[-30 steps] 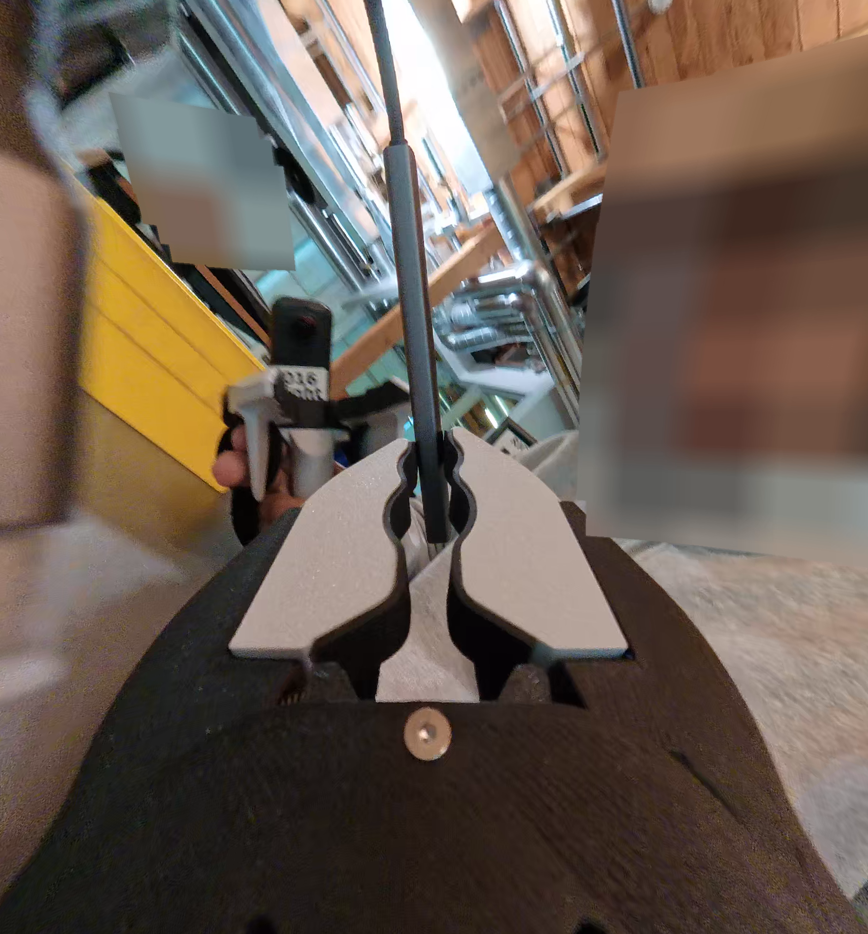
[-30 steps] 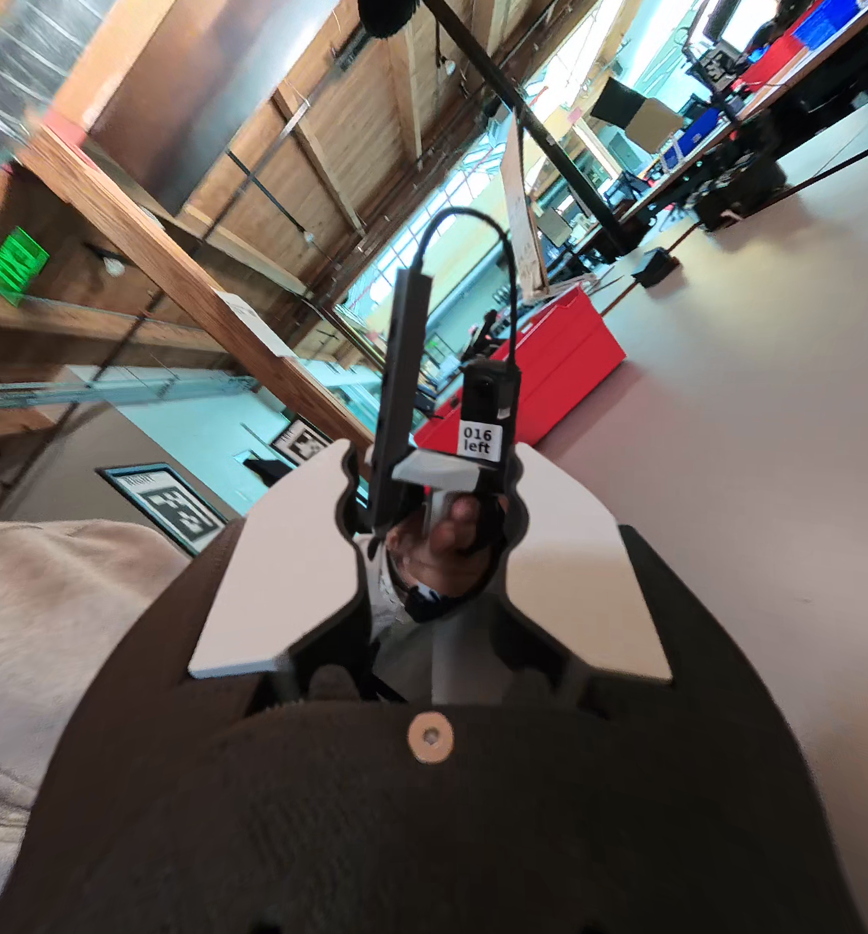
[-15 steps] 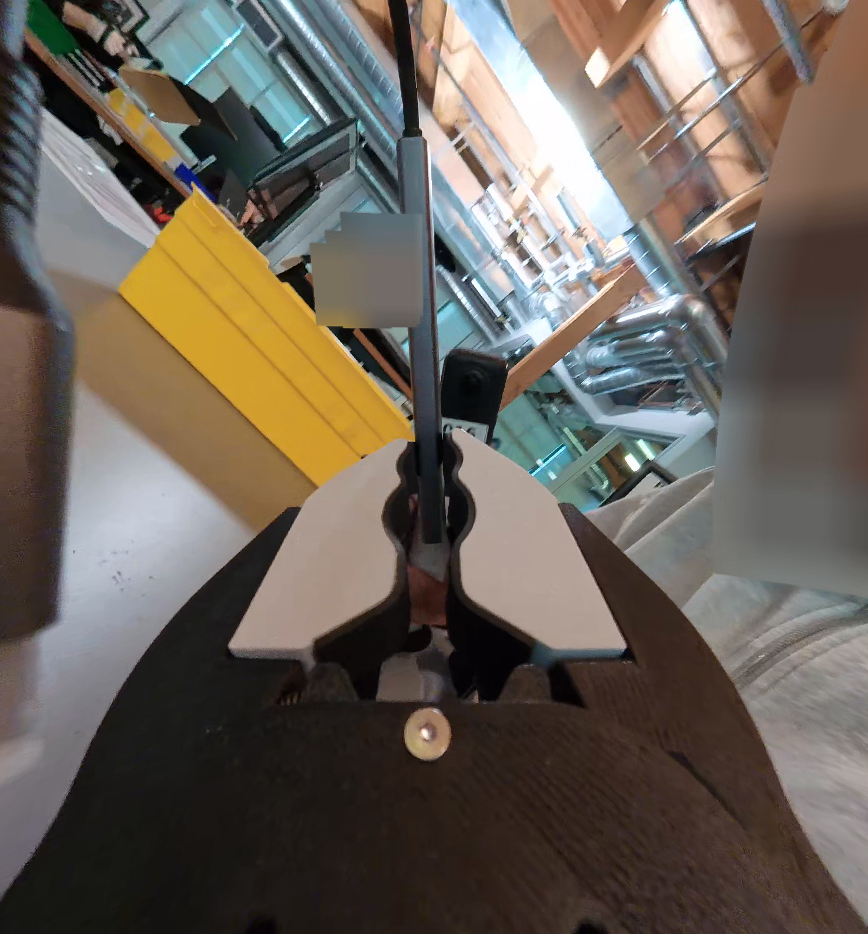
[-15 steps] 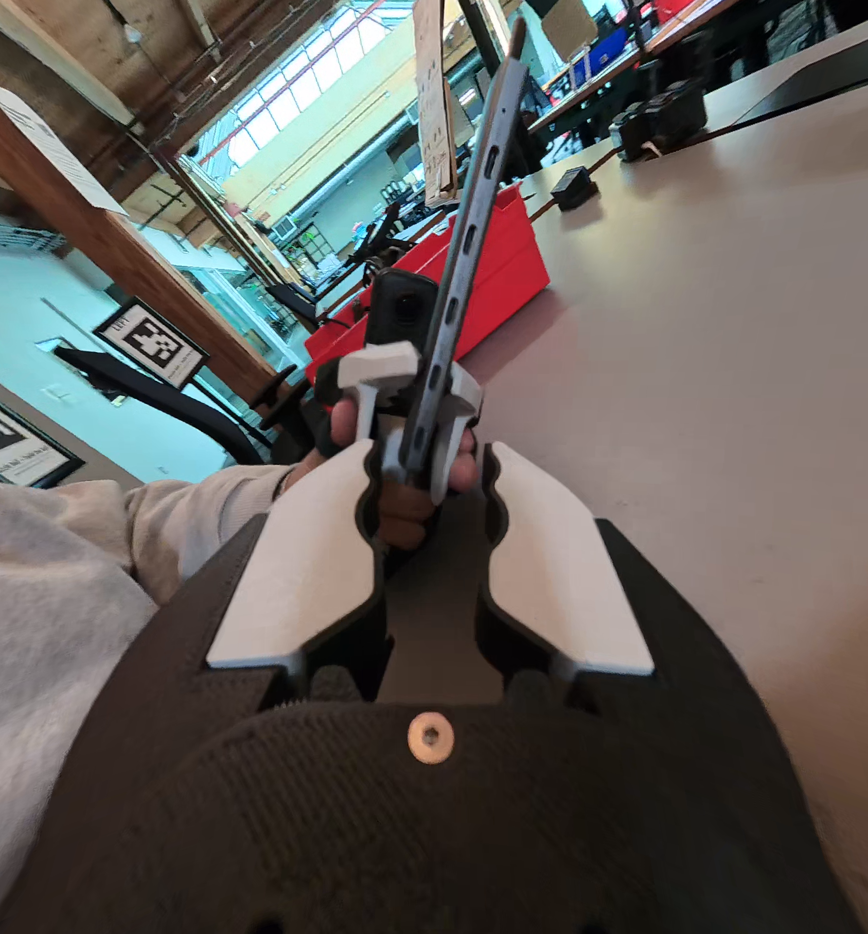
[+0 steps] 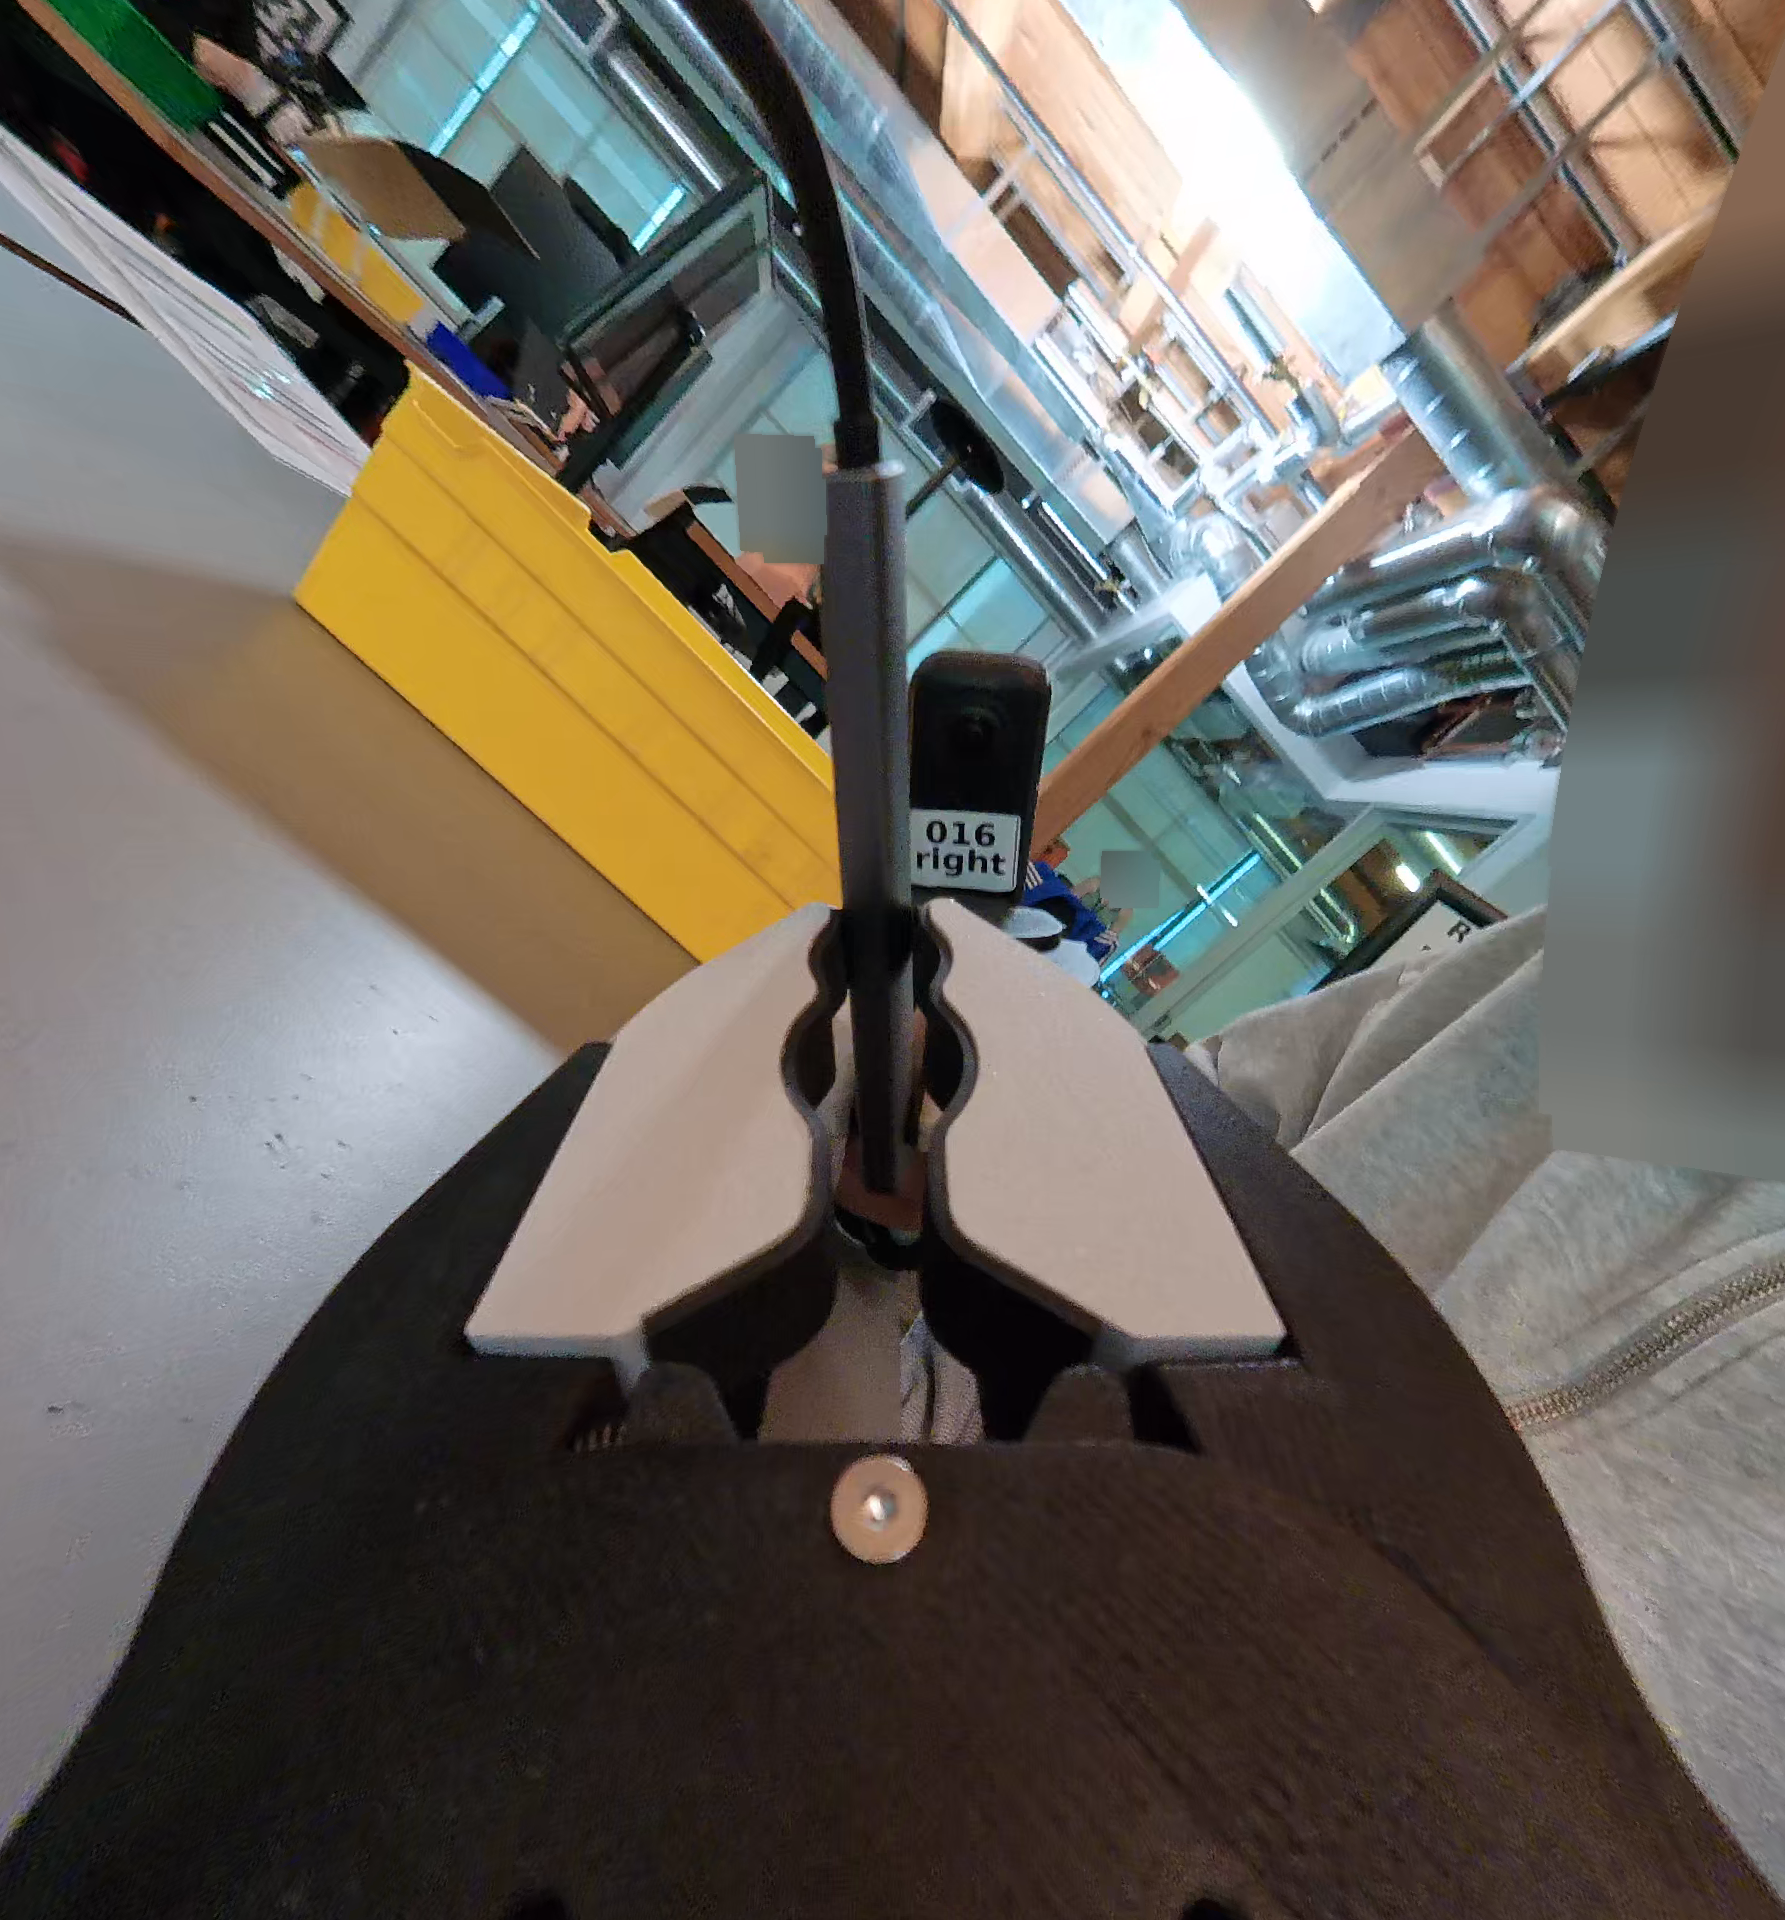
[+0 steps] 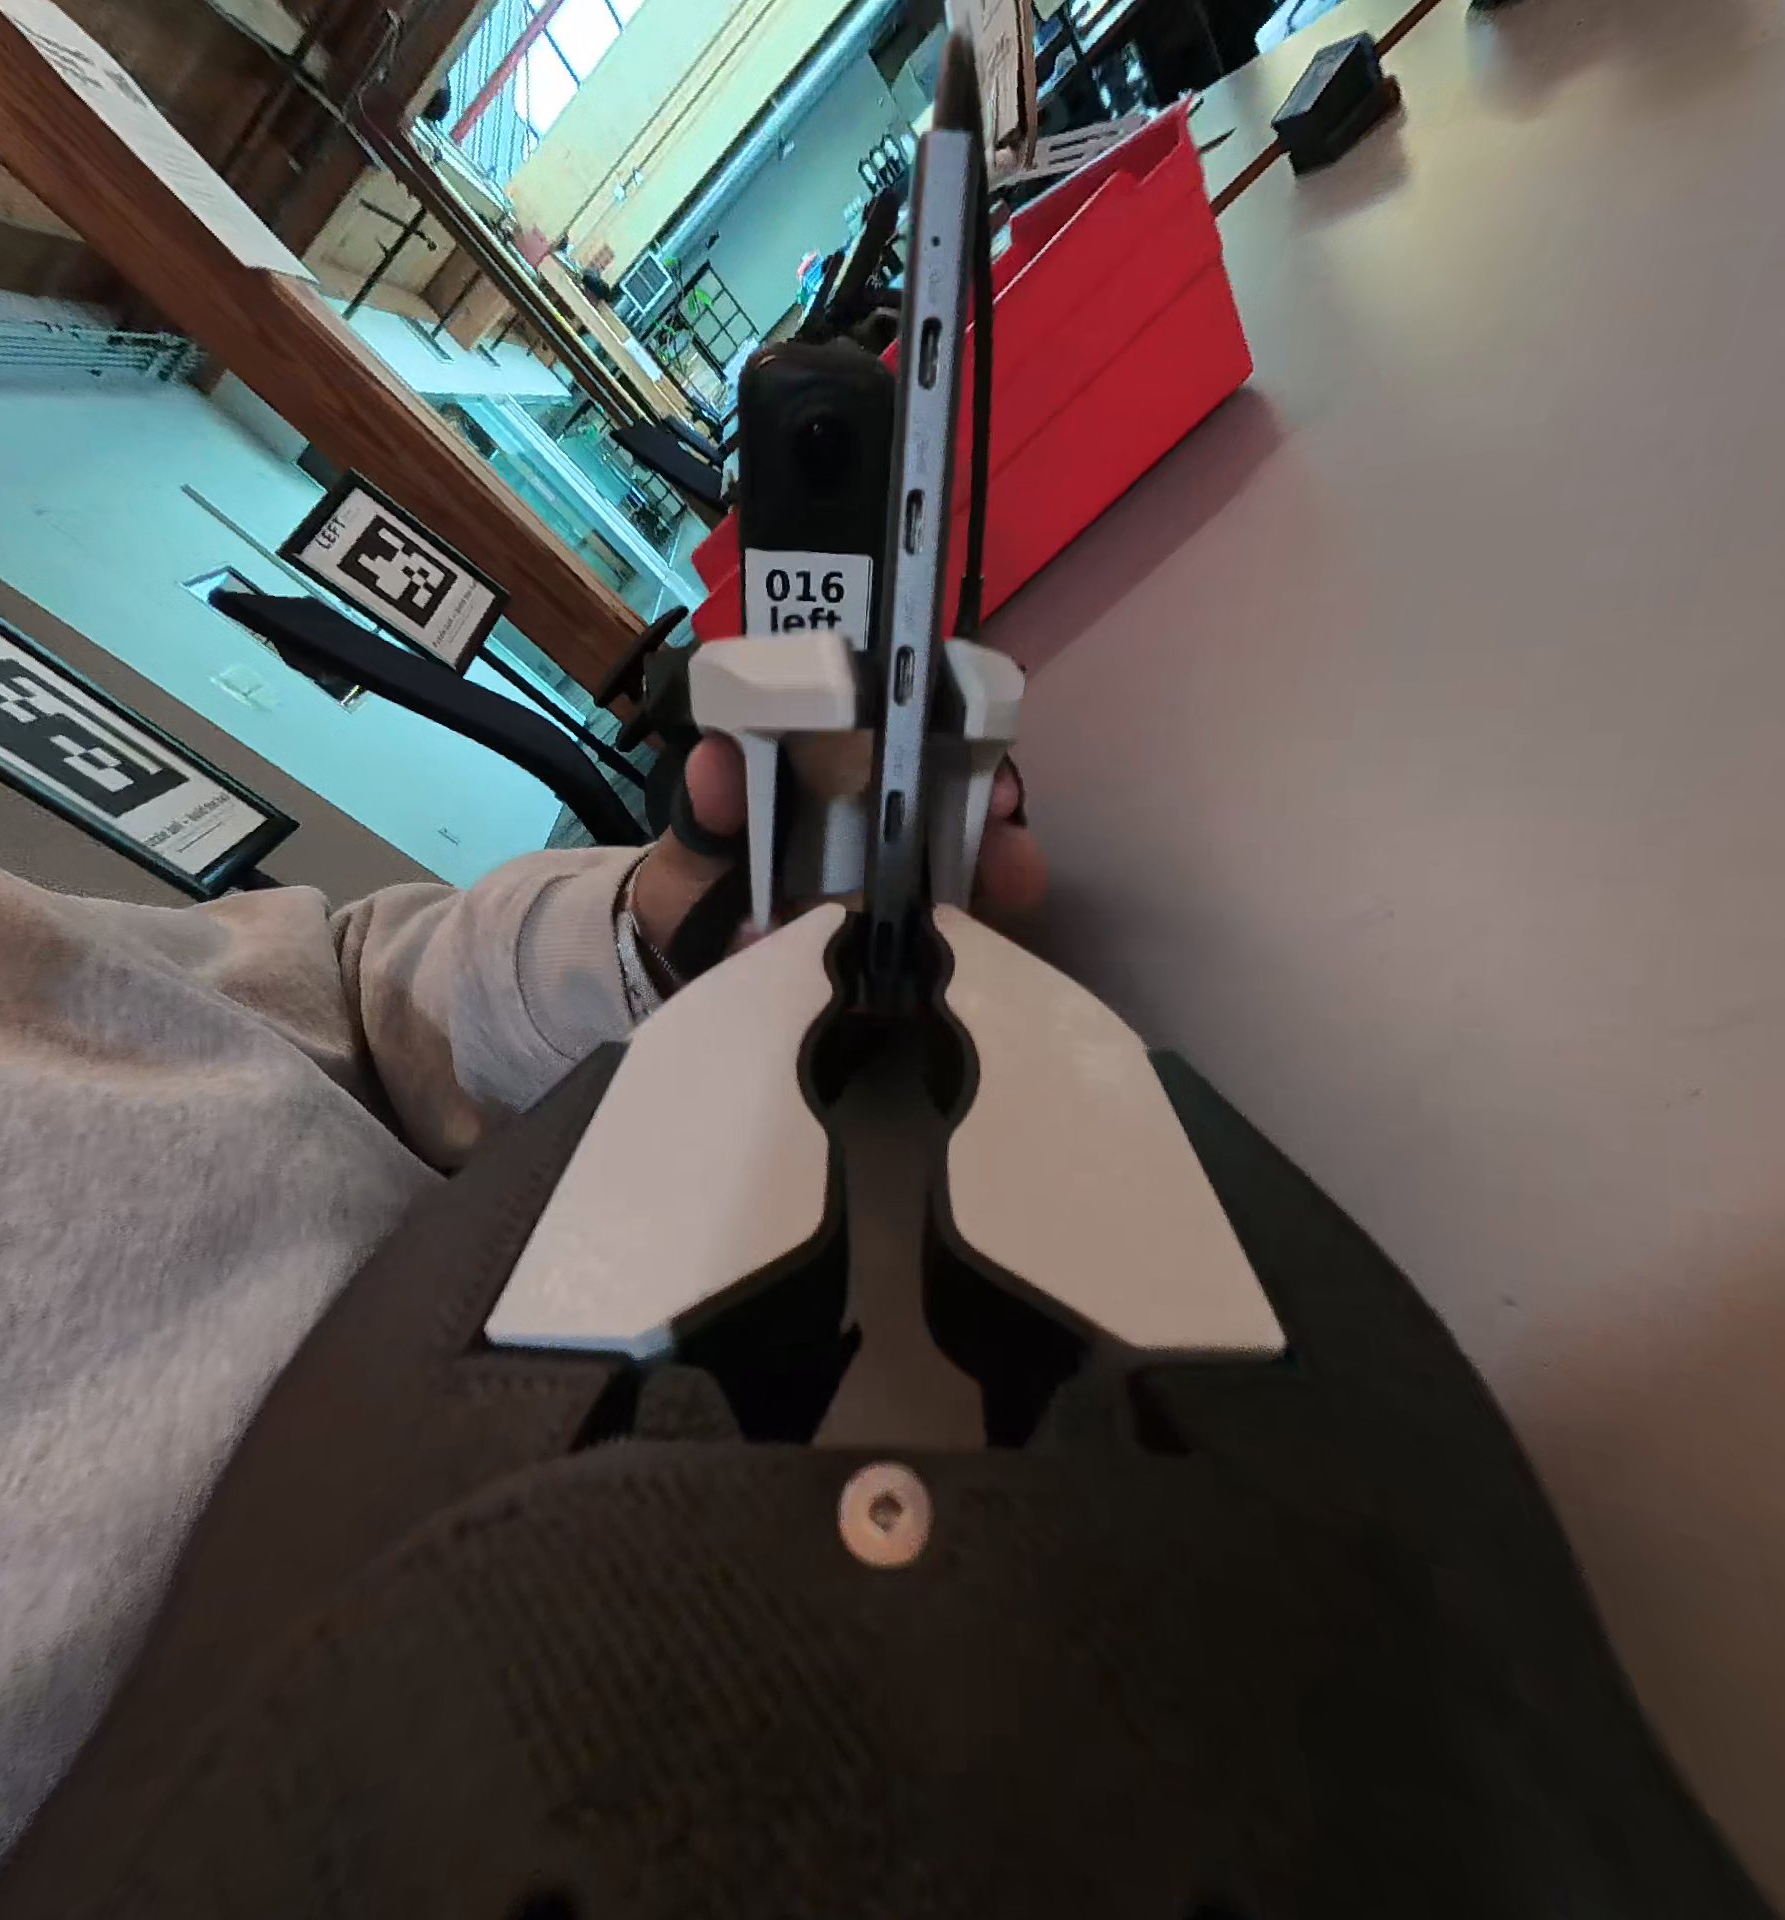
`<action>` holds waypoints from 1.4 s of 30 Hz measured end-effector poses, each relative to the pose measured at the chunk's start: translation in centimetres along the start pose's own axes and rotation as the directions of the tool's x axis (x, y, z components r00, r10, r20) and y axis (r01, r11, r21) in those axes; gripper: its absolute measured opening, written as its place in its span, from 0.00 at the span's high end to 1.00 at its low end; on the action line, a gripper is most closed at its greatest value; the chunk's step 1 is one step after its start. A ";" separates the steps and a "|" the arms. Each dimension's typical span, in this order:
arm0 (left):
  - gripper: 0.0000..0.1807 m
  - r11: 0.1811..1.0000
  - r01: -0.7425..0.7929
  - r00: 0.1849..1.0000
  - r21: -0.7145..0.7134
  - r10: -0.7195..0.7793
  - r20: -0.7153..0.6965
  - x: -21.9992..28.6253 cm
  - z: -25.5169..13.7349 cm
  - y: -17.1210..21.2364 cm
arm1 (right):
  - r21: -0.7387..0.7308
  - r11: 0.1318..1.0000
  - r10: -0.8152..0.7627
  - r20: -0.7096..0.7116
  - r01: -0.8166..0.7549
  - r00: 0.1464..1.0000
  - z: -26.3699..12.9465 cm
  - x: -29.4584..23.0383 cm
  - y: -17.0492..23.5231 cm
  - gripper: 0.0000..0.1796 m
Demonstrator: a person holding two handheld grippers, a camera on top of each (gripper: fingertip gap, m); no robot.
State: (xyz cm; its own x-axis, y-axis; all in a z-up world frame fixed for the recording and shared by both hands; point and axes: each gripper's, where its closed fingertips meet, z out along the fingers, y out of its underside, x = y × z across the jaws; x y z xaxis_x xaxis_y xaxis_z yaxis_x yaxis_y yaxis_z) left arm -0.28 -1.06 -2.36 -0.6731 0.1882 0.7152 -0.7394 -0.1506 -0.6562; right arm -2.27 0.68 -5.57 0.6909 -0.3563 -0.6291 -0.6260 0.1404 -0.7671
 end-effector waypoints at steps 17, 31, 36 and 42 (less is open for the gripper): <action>0.94 0.994 -0.082 0.983 0.066 0.070 0.172 -1.3 -0.8 -1.2 | 0.154 0.960 -0.202 -0.199 0.235 0.959 -3.6 -1.6 -1.0 0.79; 0.94 0.973 -0.224 0.962 -0.050 0.229 0.147 -2.2 1.0 -1.9 | 0.146 0.843 -0.530 0.056 0.518 0.846 7.0 -14.6 -7.8 0.84; 0.94 0.986 -0.149 0.984 0.072 0.140 0.114 -1.9 0.5 -3.8 | -0.046 0.772 -0.602 0.265 0.634 0.753 18.4 -19.8 -8.6 0.75; 0.94 0.986 -0.117 0.982 0.120 0.096 0.164 -3.9 -1.0 -4.9 | -0.350 0.511 -0.779 0.200 0.785 0.595 32.5 -16.7 -7.0 0.59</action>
State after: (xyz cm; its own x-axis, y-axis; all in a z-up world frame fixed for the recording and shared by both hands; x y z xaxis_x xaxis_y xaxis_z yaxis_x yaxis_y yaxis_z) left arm 5.94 -0.13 -2.18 -0.7347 0.0111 0.6783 -0.6522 -0.2867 -0.7017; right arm 2.28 35.64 6.20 0.9706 -0.1369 0.1978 0.0966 -0.5314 -0.8416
